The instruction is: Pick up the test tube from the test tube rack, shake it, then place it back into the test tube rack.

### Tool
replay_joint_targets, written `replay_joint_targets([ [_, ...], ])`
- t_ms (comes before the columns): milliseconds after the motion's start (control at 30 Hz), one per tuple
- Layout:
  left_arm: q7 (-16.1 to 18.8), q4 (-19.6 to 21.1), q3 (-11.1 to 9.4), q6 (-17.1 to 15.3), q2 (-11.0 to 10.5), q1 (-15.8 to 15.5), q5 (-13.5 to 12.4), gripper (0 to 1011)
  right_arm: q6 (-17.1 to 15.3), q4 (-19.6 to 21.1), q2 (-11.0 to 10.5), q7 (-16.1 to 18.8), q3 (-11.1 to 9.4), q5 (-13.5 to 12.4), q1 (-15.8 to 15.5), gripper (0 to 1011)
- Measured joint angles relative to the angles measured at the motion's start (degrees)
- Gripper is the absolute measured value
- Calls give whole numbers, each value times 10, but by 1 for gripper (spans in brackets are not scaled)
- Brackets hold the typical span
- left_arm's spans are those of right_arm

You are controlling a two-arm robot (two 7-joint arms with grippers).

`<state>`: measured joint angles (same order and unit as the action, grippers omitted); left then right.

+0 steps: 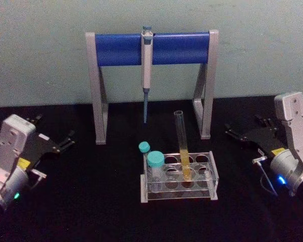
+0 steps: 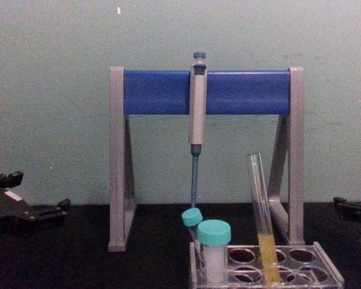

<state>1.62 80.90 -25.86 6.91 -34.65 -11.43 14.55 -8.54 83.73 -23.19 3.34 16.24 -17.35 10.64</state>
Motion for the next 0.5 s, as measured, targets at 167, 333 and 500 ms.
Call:
replay_joint_targets([
  [167,0,0,0,0,0,0,0,1001,0,0,0,0,0,0,0,1000],
  [333,0,0,0,0,0,0,0,1001,0,0,0,0,0,0,0,1000],
  [500,0,0,0,0,0,0,0,1001,0,0,0,0,0,0,0,1000],
])
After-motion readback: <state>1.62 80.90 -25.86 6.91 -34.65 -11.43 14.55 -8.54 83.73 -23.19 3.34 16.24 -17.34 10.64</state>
